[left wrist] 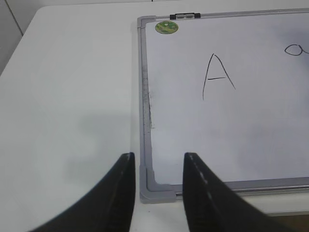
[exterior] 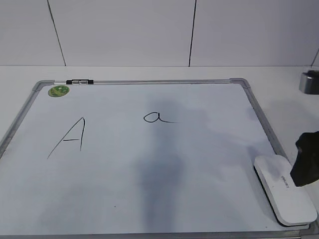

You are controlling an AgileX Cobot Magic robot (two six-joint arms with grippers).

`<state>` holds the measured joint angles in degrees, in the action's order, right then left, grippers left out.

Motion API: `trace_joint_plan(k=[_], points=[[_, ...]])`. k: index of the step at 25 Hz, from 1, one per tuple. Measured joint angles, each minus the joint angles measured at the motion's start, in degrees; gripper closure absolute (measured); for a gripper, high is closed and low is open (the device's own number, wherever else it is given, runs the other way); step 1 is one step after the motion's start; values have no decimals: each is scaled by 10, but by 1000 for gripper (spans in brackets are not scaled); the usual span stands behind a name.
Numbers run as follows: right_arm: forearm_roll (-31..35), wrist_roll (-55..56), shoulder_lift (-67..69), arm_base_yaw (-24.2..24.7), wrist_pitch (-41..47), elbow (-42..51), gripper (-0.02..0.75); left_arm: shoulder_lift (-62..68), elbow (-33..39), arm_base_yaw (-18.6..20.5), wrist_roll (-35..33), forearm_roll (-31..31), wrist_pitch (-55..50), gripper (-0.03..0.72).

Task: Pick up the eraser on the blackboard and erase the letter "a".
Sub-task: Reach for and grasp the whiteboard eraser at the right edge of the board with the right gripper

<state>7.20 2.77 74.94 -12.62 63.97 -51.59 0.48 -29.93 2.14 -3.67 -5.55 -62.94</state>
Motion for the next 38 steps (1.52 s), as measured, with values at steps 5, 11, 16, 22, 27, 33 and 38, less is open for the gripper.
trace_joint_plan(k=[5, 11, 16, 22, 27, 33, 38], points=[[-3, 3, 34, 0, -39, 3, 149, 0, 0, 0, 0, 0, 0, 452], [-4, 4, 77, 0, -64, 3, 149, 0, 0, 0, 0, 0, 0, 452], [-4, 4, 107, 0, -73, 3, 149, 0, 0, 0, 0, 0, 0, 452], [-4, 4, 117, 0, -87, 3, 149, 0, 0, 0, 0, 0, 0, 452], [-10, 4, 117, 0, -103, 3, 139, 0, 0, 0, 0, 0, 0, 452], [-11, 3, 117, 0, -108, 3, 65, 0, 0, 0, 0, 0, 0, 452], [-12, 3, 132, 0, -108, 3, 62, 0, 0, 0, 0, 0, 0, 452]])
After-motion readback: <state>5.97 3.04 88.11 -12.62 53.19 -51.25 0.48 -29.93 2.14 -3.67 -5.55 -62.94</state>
